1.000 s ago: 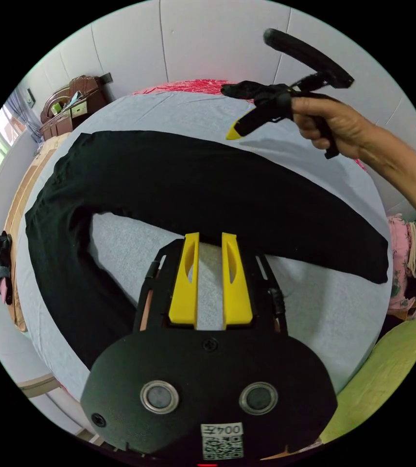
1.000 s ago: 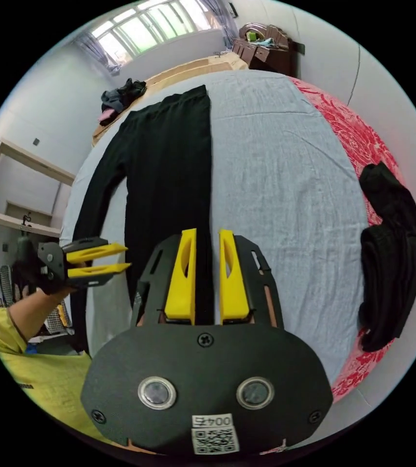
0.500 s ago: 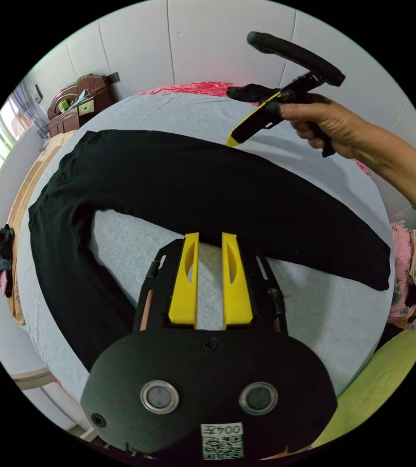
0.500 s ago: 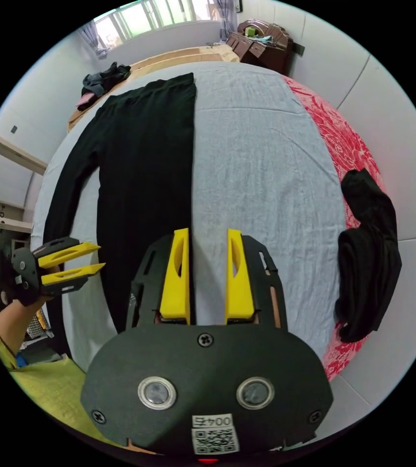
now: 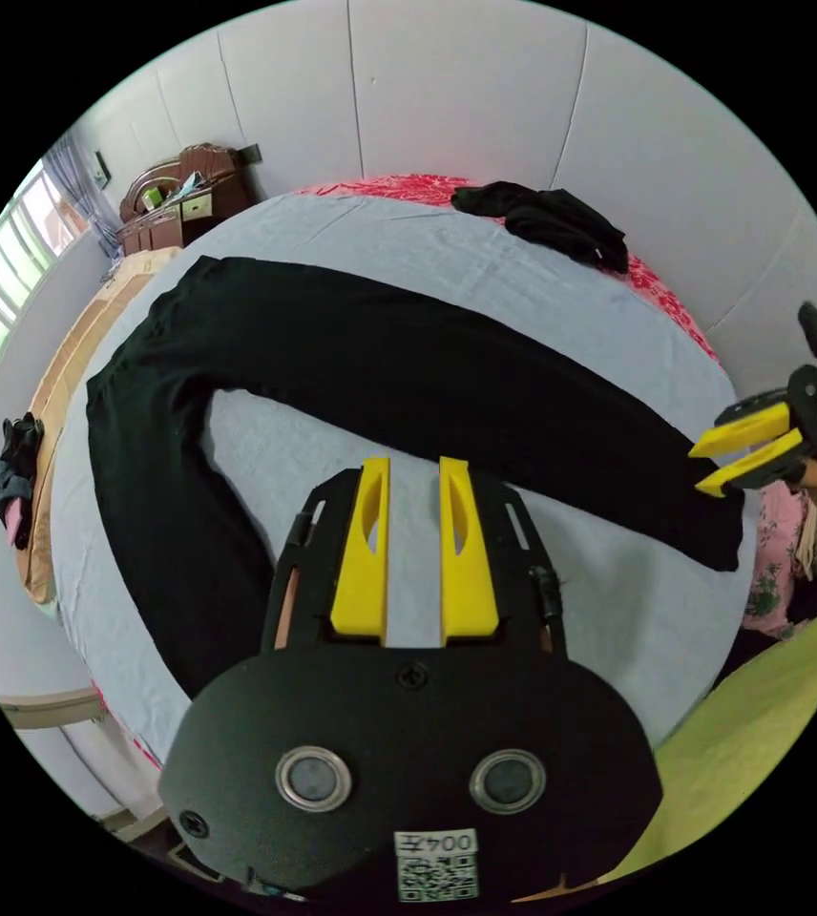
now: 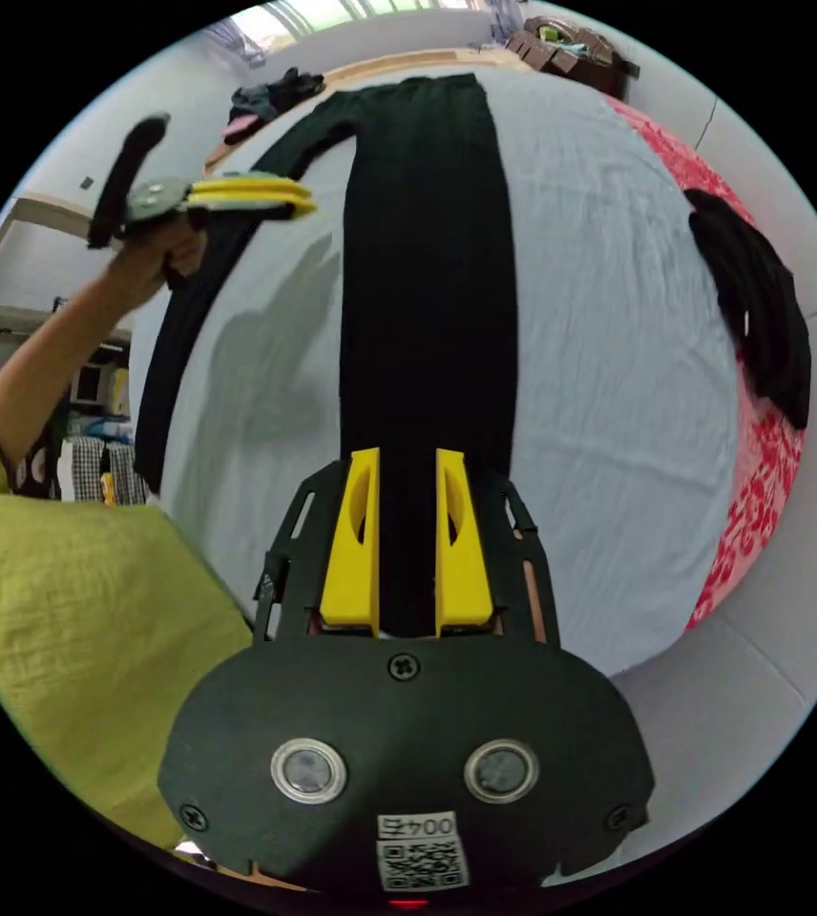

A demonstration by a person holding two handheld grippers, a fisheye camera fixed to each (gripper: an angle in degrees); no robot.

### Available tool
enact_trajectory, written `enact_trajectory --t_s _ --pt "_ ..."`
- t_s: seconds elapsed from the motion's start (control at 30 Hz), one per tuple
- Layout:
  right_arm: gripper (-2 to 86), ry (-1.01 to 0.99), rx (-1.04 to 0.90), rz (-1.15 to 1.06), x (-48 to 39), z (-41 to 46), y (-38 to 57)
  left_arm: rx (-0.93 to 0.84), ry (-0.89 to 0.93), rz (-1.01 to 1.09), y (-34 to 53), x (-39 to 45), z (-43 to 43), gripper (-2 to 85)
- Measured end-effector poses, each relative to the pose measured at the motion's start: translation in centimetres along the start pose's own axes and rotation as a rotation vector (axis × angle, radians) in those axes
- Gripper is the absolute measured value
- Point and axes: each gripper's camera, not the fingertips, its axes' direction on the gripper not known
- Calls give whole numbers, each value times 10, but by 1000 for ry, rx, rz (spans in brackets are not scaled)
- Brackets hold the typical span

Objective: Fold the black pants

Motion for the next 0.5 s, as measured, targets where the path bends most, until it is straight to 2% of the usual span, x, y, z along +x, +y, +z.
enact_trajectory --t_s 0.27,0.47,0.5 --pt "69 187 -199 -88 -15 42 62 -138 86 -160 147 89 -51 61" --pt "63 202 -170 -153 -18 49 71 -277 103 -366 211 144 -30 27" --pt "63 202 -172 -160 -18 50 71 -249 76 -405 212 148 -32 23"
